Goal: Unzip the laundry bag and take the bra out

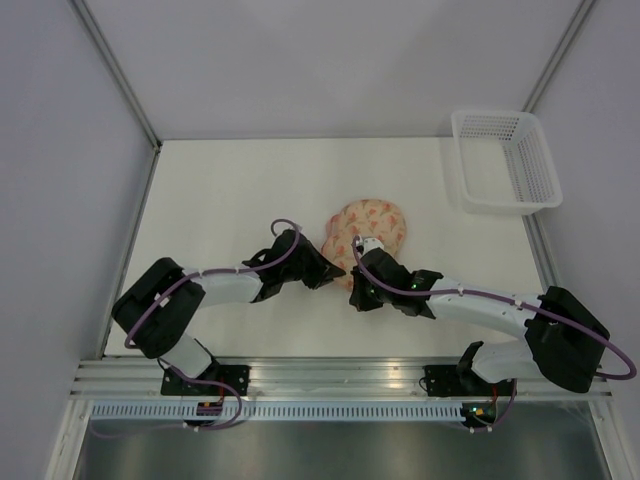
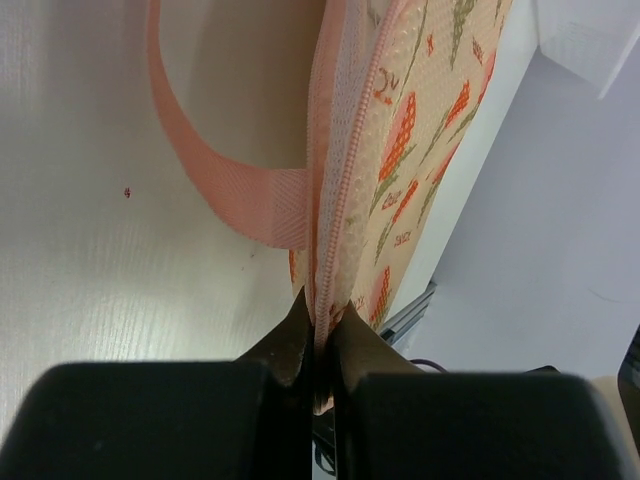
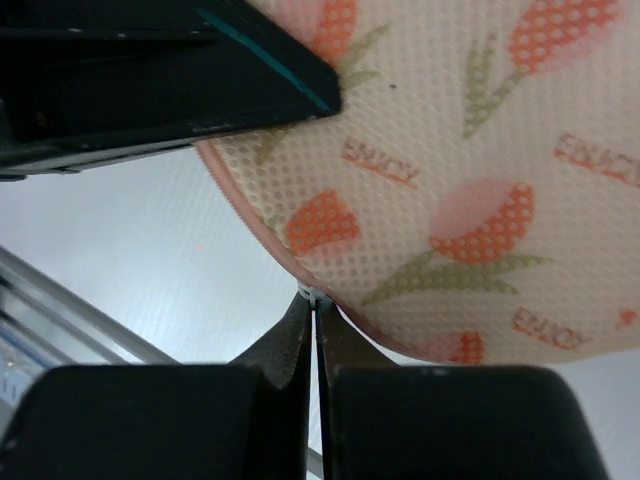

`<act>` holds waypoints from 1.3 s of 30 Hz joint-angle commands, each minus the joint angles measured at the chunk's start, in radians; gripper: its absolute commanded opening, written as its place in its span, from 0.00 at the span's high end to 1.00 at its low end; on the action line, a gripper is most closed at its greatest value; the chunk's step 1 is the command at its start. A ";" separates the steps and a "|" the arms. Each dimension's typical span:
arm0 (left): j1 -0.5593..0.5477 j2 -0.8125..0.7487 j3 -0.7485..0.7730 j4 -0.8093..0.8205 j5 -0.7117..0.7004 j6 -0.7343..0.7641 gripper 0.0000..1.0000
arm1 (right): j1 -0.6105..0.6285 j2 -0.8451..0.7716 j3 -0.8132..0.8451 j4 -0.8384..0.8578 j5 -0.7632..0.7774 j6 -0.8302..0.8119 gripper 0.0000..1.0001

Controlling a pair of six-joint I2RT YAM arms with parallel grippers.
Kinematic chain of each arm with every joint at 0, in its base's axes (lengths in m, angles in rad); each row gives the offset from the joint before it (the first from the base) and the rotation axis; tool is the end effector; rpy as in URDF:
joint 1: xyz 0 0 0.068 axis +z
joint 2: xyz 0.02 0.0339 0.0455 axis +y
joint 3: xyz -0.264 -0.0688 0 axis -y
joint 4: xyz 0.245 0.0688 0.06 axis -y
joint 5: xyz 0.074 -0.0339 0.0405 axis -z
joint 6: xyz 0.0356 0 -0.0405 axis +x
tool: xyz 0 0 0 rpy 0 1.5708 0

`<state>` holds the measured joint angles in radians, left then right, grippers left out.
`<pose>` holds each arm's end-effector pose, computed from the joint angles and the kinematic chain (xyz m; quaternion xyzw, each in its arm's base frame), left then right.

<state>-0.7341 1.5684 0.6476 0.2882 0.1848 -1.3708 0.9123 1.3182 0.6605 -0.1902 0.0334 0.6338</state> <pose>0.2208 -0.2080 0.1543 -0.2384 0.8566 -0.4318 0.1515 0.1583 0.2026 0.1847 -0.1240 0.9270 0.2357 0.2640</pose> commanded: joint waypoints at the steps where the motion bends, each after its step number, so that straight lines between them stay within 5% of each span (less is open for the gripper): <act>1: 0.038 -0.011 0.003 0.060 -0.007 -0.024 0.98 | 0.000 0.006 0.051 -0.164 0.165 0.021 0.99; 7: 0.116 0.024 0.032 0.049 0.129 0.062 0.98 | 0.000 -0.023 0.037 -0.250 0.279 0.082 1.00; 17: 0.160 0.163 0.162 -0.101 0.508 0.407 0.98 | -0.021 0.041 0.054 -0.272 0.414 0.109 1.00; 25: 0.176 0.147 0.165 -0.248 0.522 0.576 0.98 | -0.059 0.056 0.082 -0.322 0.519 0.119 1.00; 36: 0.177 0.075 0.119 -0.253 0.502 0.556 0.98 | -0.105 0.114 0.100 -0.333 0.539 0.118 1.00; 38: 0.177 0.052 0.113 -0.253 0.501 0.546 0.90 | -0.107 0.128 0.109 -0.347 0.534 0.122 0.92; 39: 0.176 0.039 0.109 -0.253 0.493 0.533 0.86 | -0.108 0.128 0.119 -0.354 0.536 0.122 0.73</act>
<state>-0.5575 1.6722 0.7792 0.0959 0.6331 -0.8803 0.8326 1.4349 0.7437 -0.4908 0.4728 0.7589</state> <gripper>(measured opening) 0.113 0.200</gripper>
